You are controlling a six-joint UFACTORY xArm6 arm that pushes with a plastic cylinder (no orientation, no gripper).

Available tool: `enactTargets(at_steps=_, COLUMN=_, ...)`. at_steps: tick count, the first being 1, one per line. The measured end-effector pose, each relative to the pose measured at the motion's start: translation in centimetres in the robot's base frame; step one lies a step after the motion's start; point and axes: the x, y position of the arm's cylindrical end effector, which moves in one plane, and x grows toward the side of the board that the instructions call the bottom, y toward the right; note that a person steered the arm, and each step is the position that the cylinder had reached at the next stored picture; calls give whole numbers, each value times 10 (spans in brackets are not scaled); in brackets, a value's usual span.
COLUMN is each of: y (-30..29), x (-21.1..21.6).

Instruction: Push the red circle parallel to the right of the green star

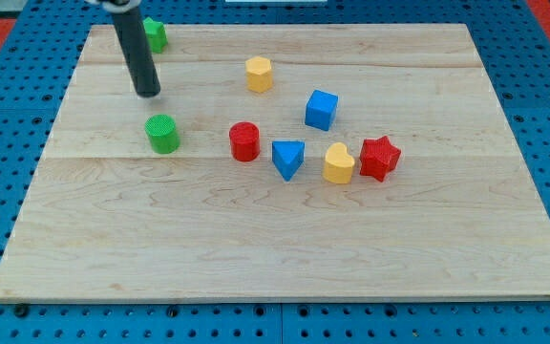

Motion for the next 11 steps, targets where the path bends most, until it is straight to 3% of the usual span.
enactTargets(at_steps=1, y=32, x=27)
enactTargets(at_steps=3, y=97, x=27)
enactTargets(at_steps=4, y=98, x=91)
enactTargets(at_steps=5, y=133, x=90)
enactTargets(at_steps=6, y=176, x=66)
enactTargets(at_steps=9, y=220, x=-24)
enactTargets(at_steps=11, y=227, x=-34)
